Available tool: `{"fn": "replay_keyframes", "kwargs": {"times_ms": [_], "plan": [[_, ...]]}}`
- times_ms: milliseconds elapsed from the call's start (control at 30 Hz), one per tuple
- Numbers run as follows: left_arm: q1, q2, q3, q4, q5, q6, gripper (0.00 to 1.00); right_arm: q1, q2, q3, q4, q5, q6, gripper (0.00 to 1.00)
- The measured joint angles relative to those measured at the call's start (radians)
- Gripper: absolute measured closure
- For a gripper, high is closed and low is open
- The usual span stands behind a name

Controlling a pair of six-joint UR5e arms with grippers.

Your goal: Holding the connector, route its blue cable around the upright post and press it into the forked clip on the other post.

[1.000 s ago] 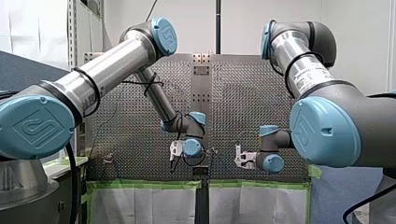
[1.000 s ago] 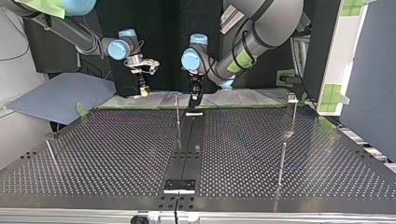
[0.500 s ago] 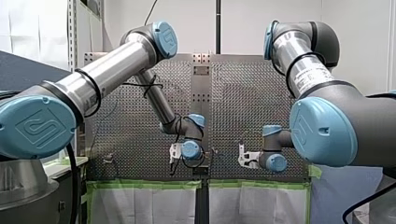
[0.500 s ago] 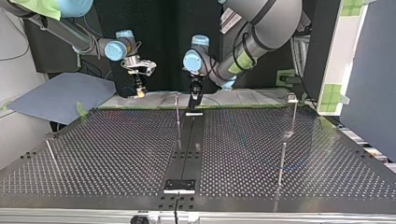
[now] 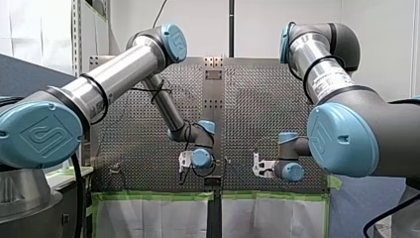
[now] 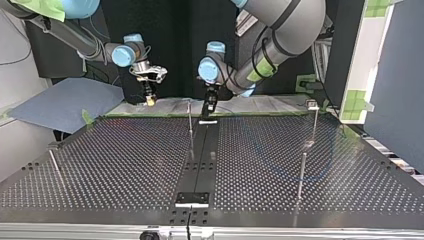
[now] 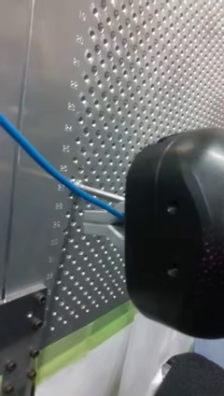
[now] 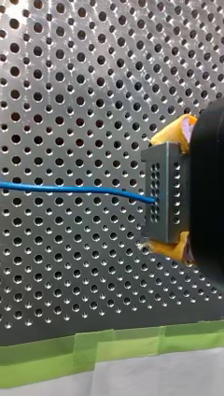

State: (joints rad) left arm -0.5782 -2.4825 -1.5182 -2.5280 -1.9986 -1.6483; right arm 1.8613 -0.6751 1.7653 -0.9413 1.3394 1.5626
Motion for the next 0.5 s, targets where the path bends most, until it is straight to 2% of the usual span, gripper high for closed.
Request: {"fn": "replay_keyframes", "kwargs": {"times_ms": [500], "plan": [[0.010, -0.001, 0.044, -0.028, 0.017, 0.002, 1.00, -0.014, 0.000, -0.009, 0.001, -0.003, 0.004, 1.00]]}}
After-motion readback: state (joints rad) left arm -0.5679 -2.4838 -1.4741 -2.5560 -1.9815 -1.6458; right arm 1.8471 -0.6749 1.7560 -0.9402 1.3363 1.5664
